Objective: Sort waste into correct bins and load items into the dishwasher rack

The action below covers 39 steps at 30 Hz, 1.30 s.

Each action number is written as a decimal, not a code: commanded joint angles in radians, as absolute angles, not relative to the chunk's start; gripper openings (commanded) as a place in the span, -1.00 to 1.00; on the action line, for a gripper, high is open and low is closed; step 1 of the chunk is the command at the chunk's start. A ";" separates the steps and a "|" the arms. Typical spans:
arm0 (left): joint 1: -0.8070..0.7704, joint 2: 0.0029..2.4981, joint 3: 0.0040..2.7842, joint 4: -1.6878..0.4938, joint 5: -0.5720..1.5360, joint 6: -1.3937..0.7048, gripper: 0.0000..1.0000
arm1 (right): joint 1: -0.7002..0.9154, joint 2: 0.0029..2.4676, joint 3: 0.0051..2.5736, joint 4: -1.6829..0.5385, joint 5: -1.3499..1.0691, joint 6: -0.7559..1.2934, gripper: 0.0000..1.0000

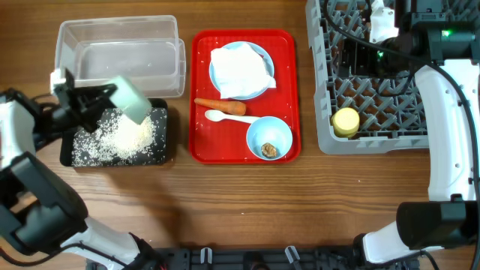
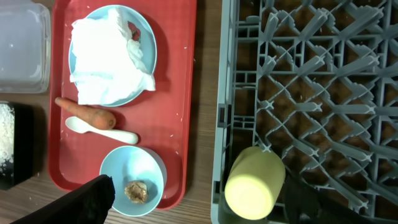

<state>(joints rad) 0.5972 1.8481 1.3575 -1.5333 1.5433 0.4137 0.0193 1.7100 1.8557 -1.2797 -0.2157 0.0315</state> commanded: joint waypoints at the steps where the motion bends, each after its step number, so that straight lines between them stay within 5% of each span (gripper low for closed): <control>1: 0.407 1.762 1.376 -1.464 1.502 0.572 -0.92 | 0.022 1.711 1.849 -1.268 -0.208 0.028 0.79; 5: 0.122 1.760 1.382 -1.255 1.214 0.416 -0.92 | 0.022 1.711 1.849 -1.268 -0.210 0.028 0.80; 9: -0.174 1.760 1.382 -1.040 0.521 -0.100 -0.92 | 0.022 1.711 1.849 -1.269 -0.210 0.027 0.80; 16: -0.468 1.764 1.378 -1.025 0.072 -0.257 -0.92 | 0.022 1.711 1.849 -1.281 -0.210 0.027 0.80; 23: -0.542 1.792 1.372 -0.978 0.046 -0.260 -0.92 | 0.022 1.711 1.849 -1.288 -0.210 0.026 0.81; 29: -0.552 1.834 1.372 -0.982 0.047 -0.270 -0.72 | 0.022 1.711 1.849 -1.288 -0.210 0.026 0.81; 32: -0.553 1.833 1.381 -0.968 0.047 -0.270 -0.40 | 0.022 1.711 1.849 -1.283 -0.210 0.027 0.81; 35: -0.554 1.833 1.473 -0.980 0.059 -0.268 -0.28 | 0.022 1.711 1.849 -1.278 -0.210 0.026 0.82; 39: -0.623 1.842 1.558 -0.878 0.134 -0.078 0.30 | 0.022 1.711 1.849 -1.266 -0.209 0.026 0.82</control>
